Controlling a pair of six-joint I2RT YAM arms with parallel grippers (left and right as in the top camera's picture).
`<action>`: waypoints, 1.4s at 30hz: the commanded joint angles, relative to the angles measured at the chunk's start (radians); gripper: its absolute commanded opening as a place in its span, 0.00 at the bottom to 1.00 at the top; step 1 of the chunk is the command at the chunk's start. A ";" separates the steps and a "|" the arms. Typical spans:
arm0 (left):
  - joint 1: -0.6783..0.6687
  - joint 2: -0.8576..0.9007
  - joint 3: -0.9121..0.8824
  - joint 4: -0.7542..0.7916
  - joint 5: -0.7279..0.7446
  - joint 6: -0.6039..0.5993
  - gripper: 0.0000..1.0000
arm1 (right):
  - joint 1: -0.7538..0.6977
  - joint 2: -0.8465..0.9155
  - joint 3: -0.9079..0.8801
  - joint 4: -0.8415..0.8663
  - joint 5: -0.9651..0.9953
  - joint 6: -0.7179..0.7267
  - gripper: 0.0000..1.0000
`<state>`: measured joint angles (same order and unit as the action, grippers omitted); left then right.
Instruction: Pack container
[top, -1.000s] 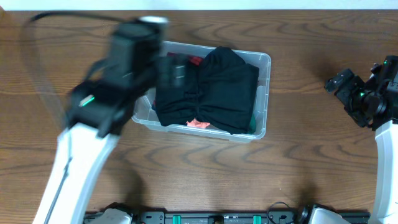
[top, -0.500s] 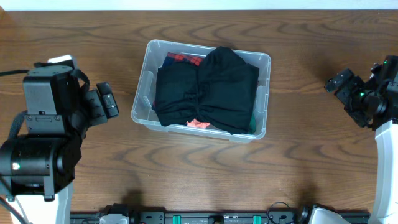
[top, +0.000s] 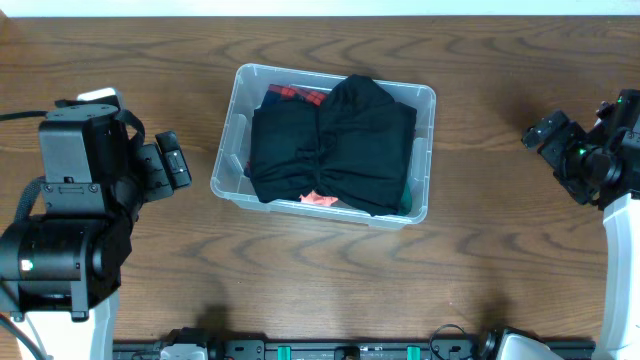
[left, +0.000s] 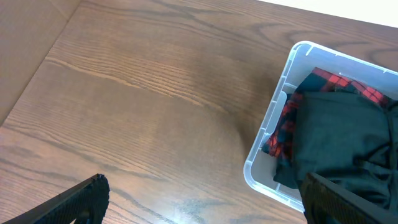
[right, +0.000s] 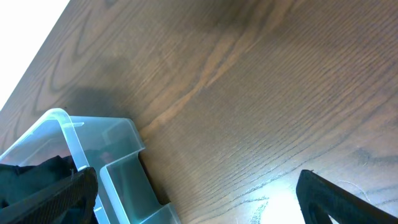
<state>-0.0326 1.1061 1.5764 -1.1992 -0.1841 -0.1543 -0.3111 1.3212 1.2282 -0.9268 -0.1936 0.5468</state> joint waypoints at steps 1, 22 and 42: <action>0.006 0.005 0.002 -0.001 -0.011 -0.005 0.98 | -0.008 0.001 0.003 -0.002 -0.005 -0.010 0.99; 0.006 0.005 0.002 -0.001 -0.011 -0.005 0.98 | 0.234 -0.836 -0.613 0.283 0.208 -0.489 0.99; 0.006 0.005 0.002 -0.001 -0.011 -0.005 0.98 | 0.270 -1.313 -1.089 0.423 0.089 -0.511 0.99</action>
<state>-0.0326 1.1099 1.5761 -1.1999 -0.1871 -0.1543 -0.0597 0.0170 0.1444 -0.5041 -0.0906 0.0704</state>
